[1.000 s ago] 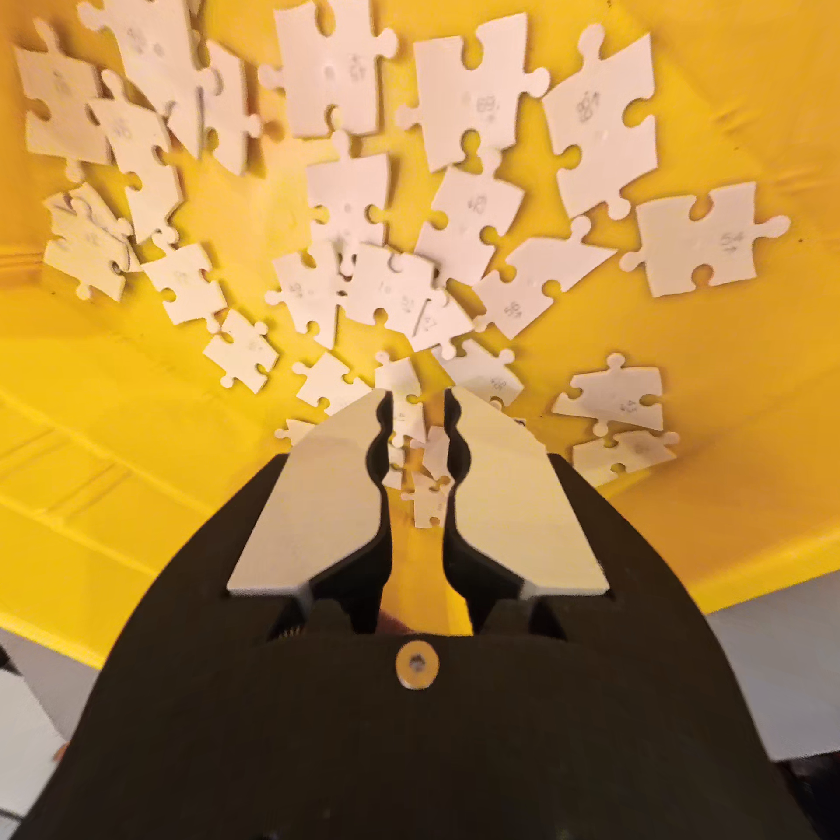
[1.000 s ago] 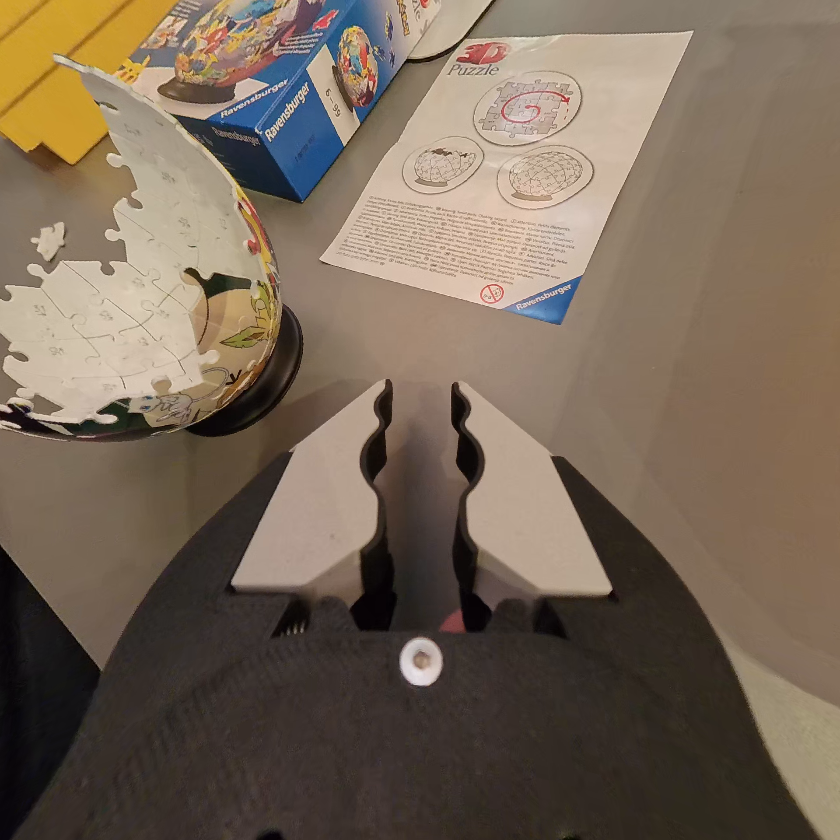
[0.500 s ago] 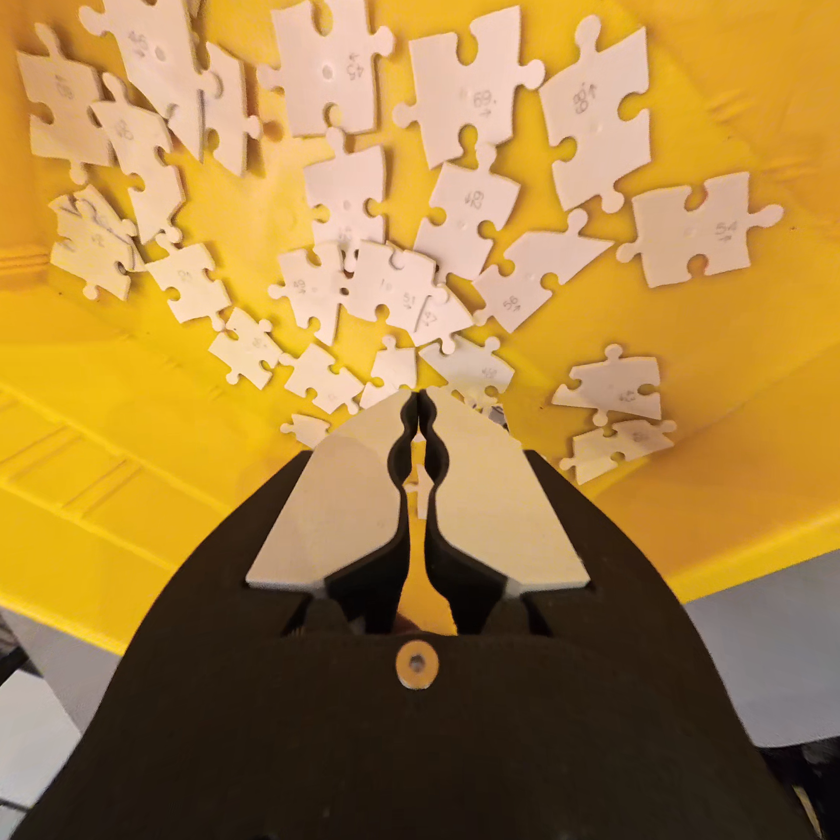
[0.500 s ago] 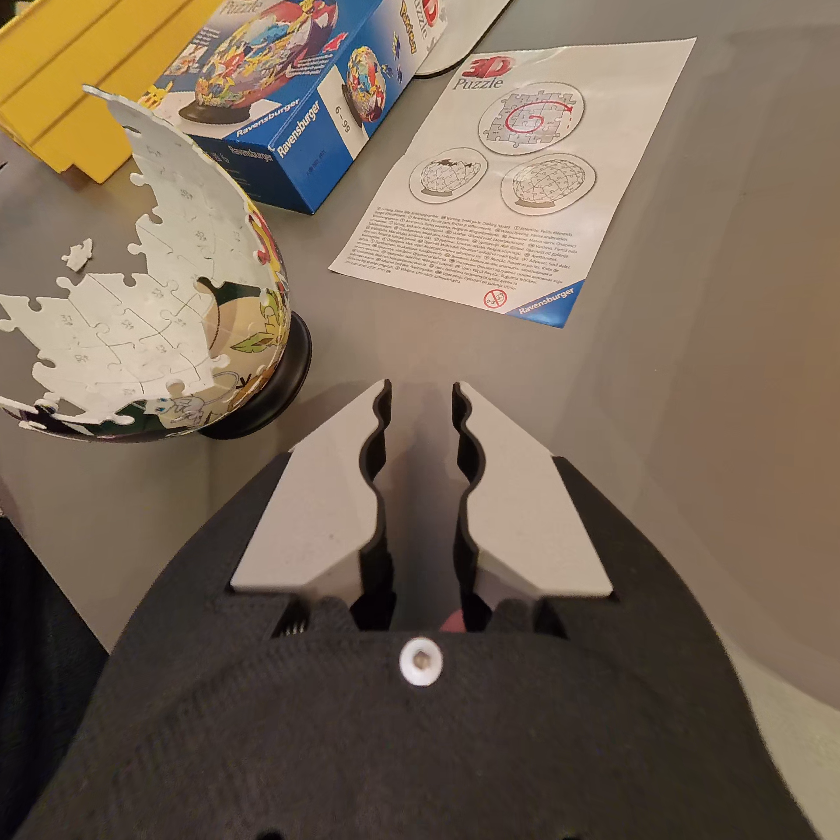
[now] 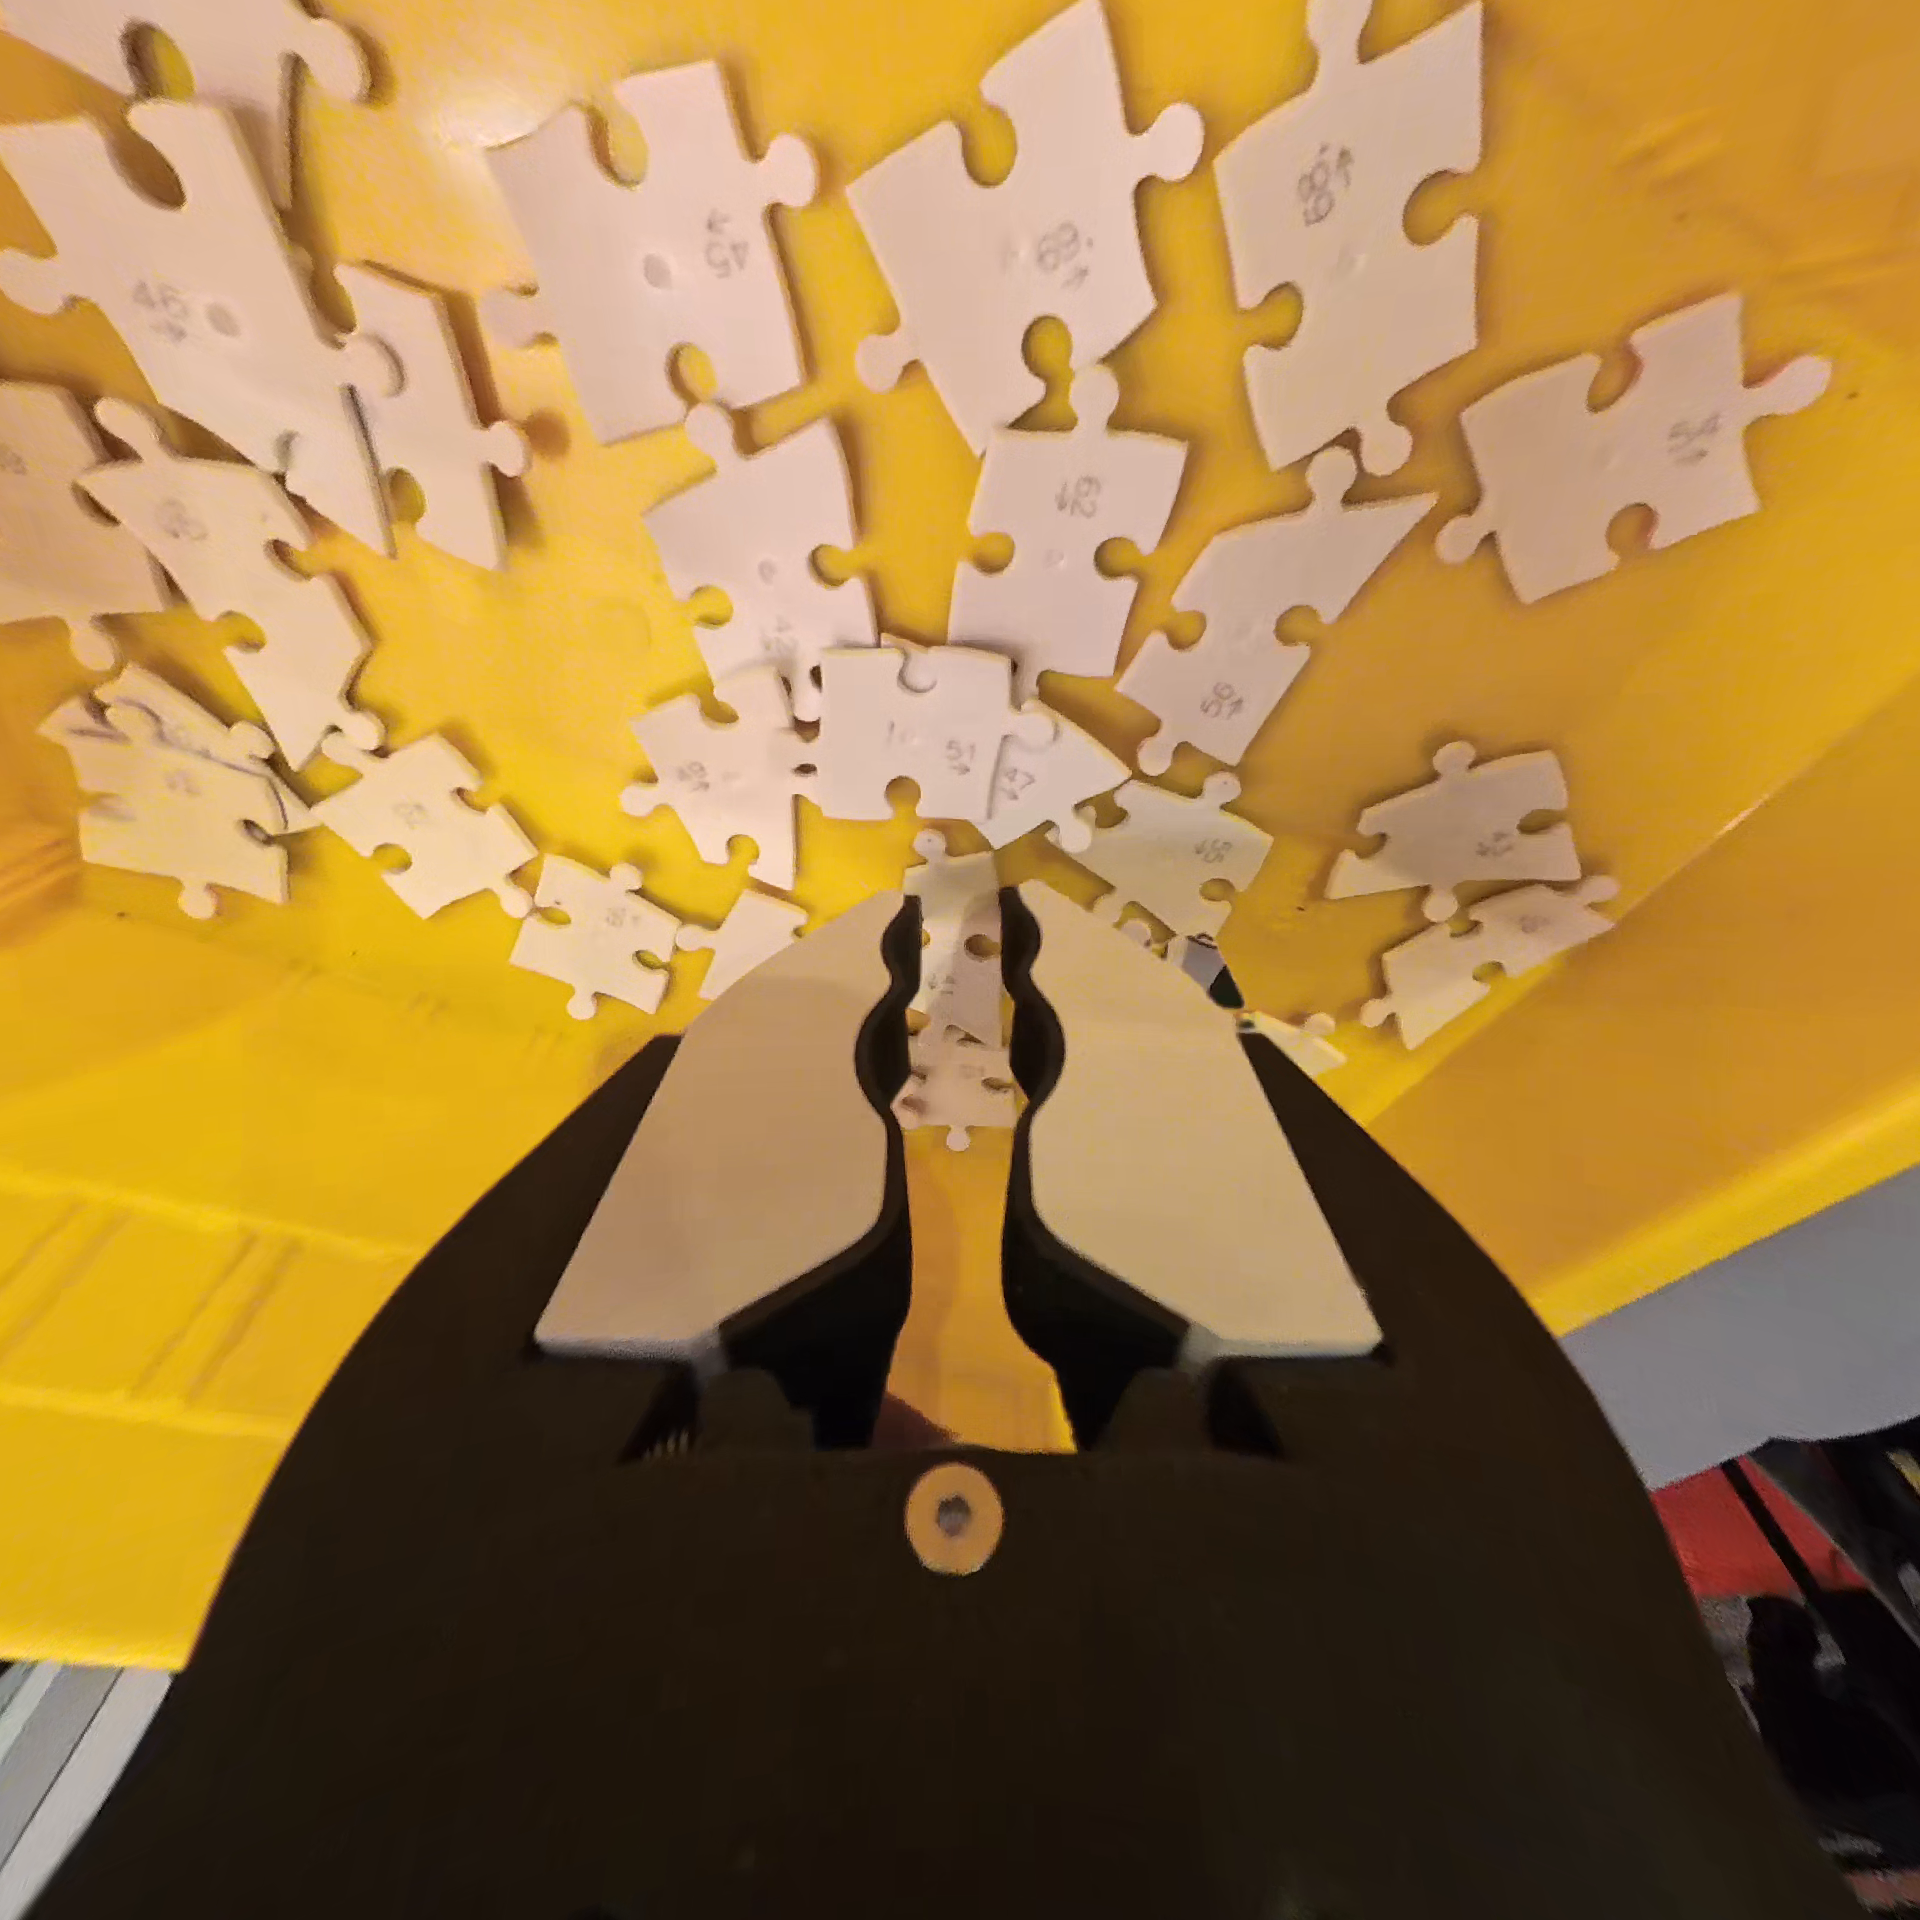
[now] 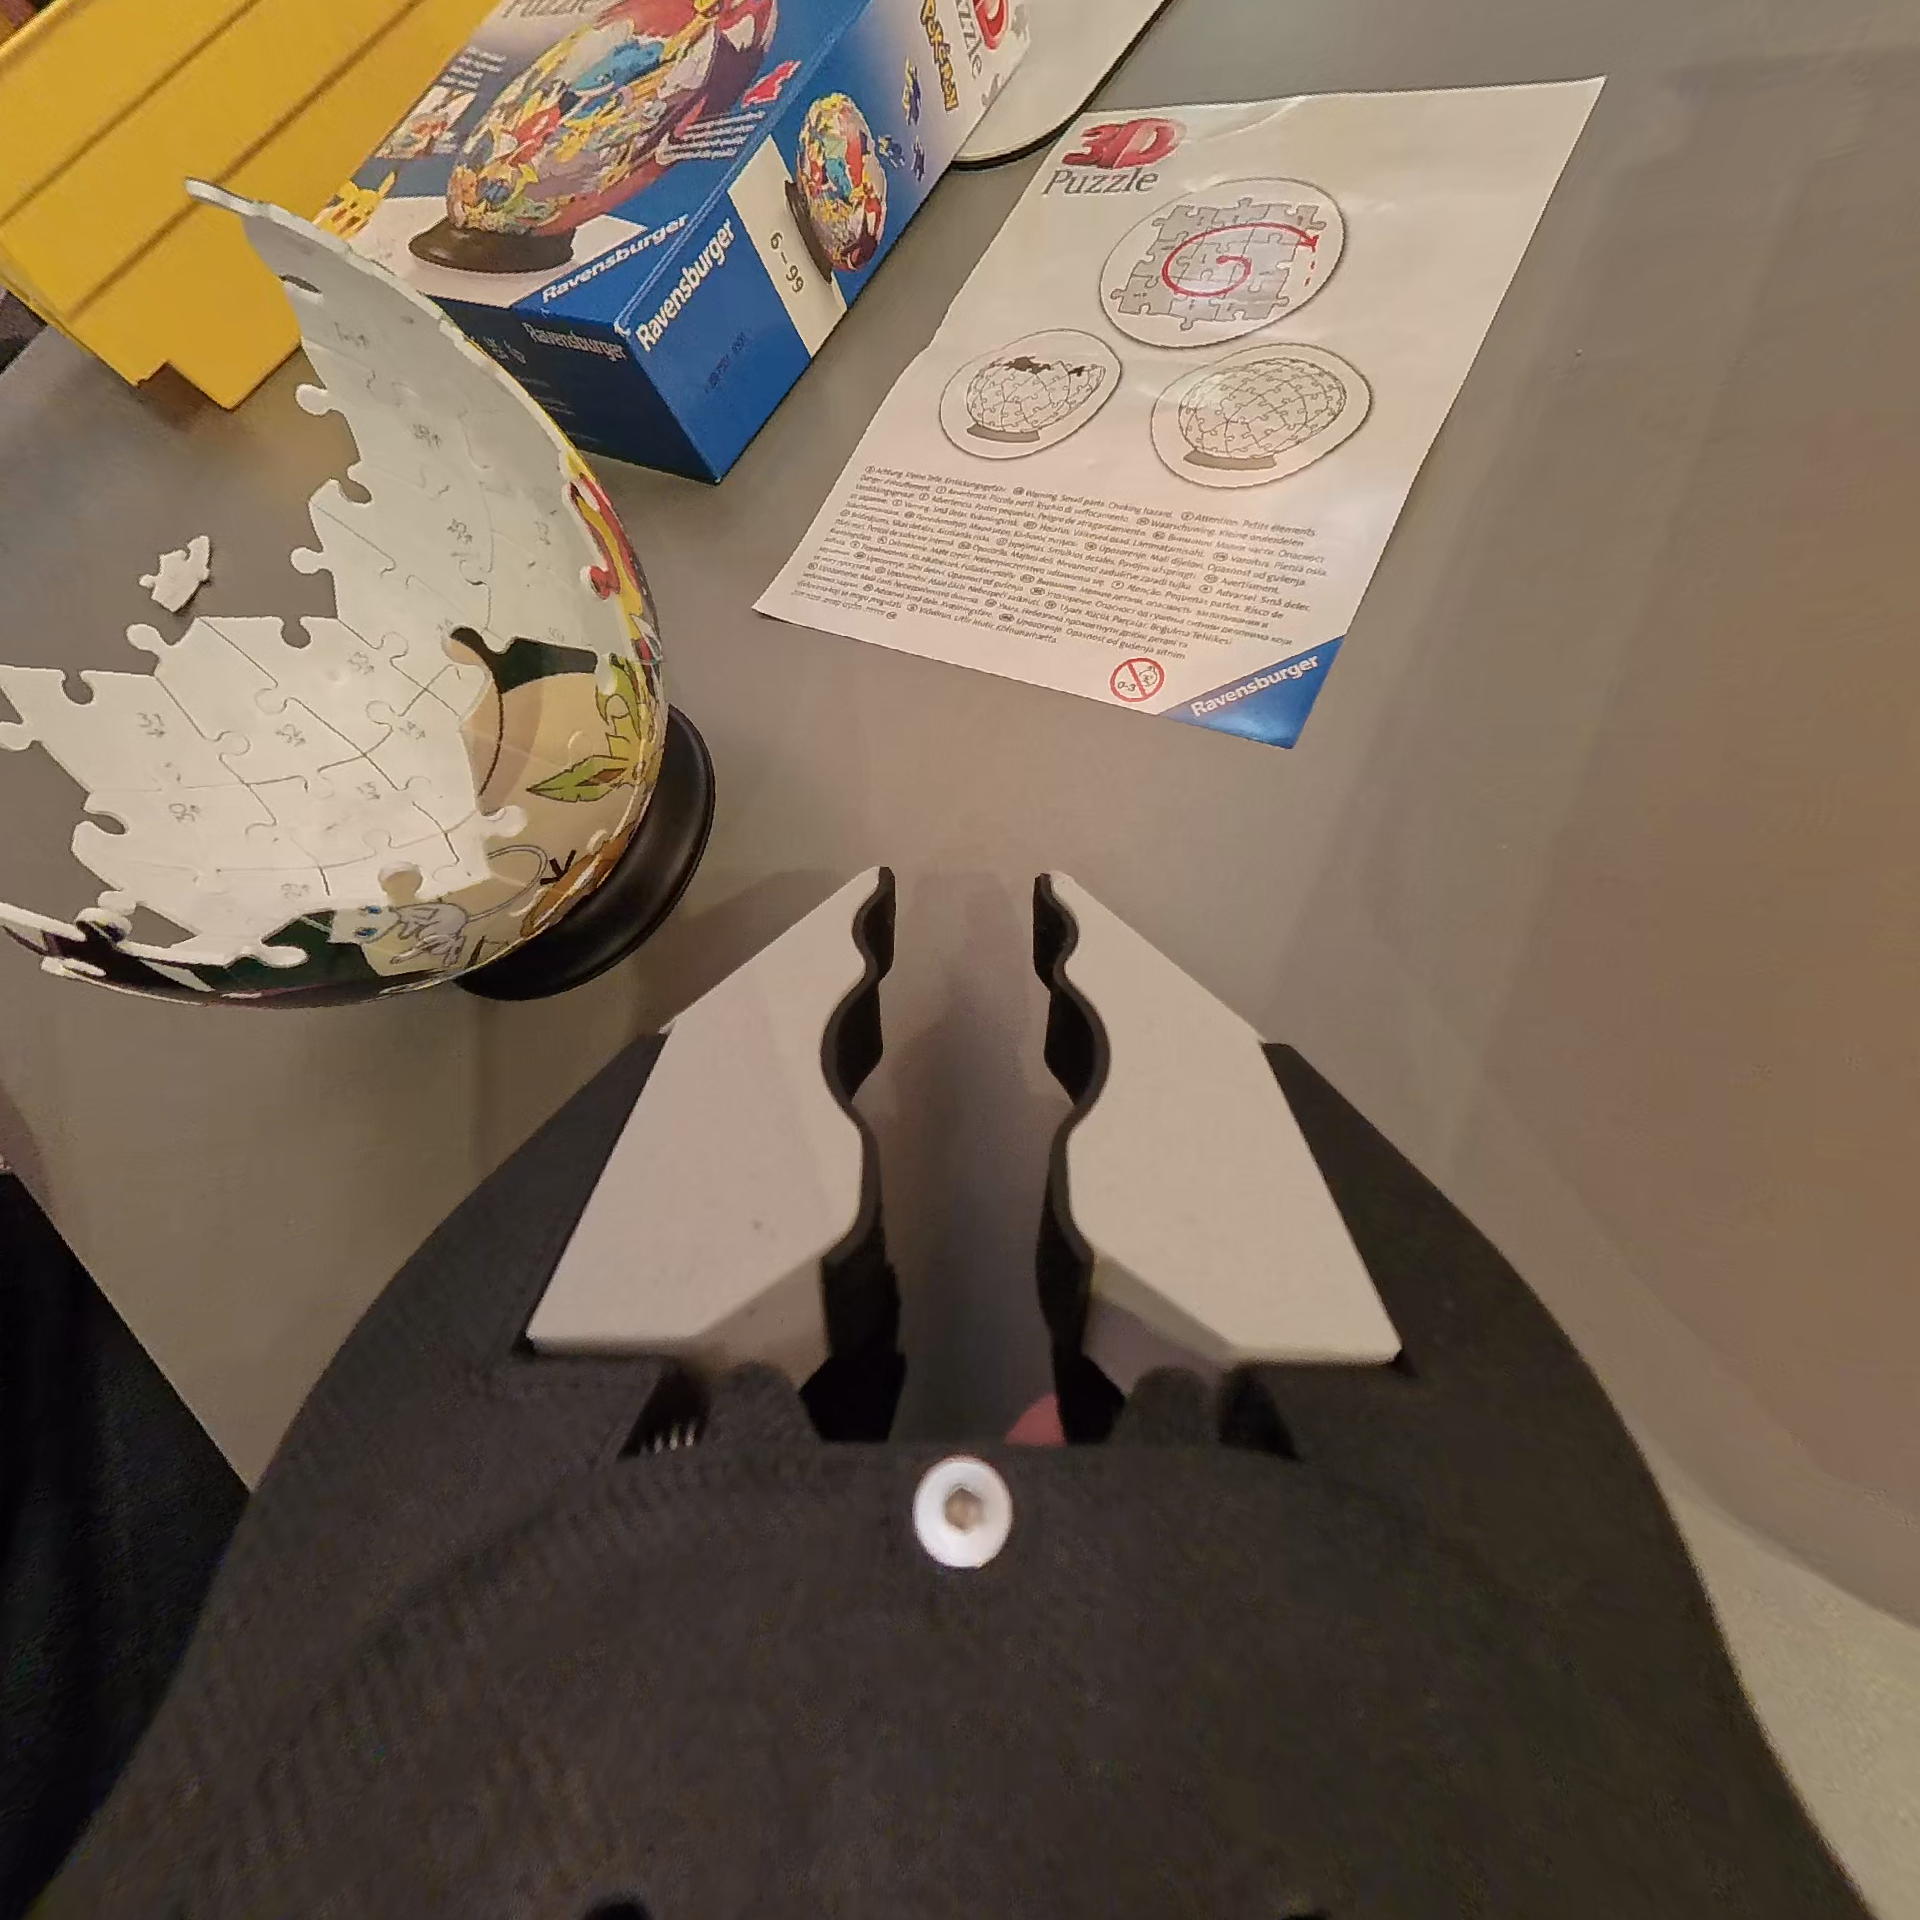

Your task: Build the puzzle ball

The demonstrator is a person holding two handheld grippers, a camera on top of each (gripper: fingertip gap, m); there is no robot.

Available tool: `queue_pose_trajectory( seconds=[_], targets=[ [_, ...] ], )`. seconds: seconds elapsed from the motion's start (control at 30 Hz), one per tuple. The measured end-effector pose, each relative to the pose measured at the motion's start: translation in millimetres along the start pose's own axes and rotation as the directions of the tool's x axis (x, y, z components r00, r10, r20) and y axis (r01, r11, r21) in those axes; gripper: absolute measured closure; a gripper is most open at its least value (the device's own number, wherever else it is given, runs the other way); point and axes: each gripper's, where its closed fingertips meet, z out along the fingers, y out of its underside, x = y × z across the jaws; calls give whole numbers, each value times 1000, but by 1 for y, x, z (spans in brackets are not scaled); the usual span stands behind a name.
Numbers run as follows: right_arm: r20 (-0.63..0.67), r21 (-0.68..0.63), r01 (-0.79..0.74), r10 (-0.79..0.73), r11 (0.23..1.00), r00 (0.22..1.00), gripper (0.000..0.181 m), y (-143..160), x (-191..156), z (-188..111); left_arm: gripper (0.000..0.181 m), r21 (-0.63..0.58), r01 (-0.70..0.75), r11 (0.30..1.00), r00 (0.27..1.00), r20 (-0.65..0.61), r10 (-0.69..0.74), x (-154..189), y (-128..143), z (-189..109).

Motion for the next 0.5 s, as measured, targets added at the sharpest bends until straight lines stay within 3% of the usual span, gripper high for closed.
queue_pose_trajectory(
  seconds=[0.1, 0.3, 0.37, 0.43, 0.5],
  targets=[
    [2, 5, -3, 3, 1000, 1000, 156, -1, 0, -1, 181, -19, -30, 999, 999, -32, 30, 6, -2, 0],
    [13, 7, -10, 9, 1000, 1000, 156, -1, 0, -1, 180, -8, -13, 1000, 999, 31, 13, 1, 2, -3],
    [14, 6, -9, 9, 1000, 1000, 156, -1, -1, -1, 157, 26, -7, 1000, 999, 36, 6, 0, -2, -4],
    [14, 7, -10, 9, 1000, 1000, 156, -1, -1, -1, 138, -18, -30, 999, 999, 38, 31, 0, 1, 0],
    [12, 8, -8, 8, 1000, 1000, 156, -1, 0, -1, 135, -16, -47, 999, 998, 29, 48, -1, -1, 0]
  ],
)
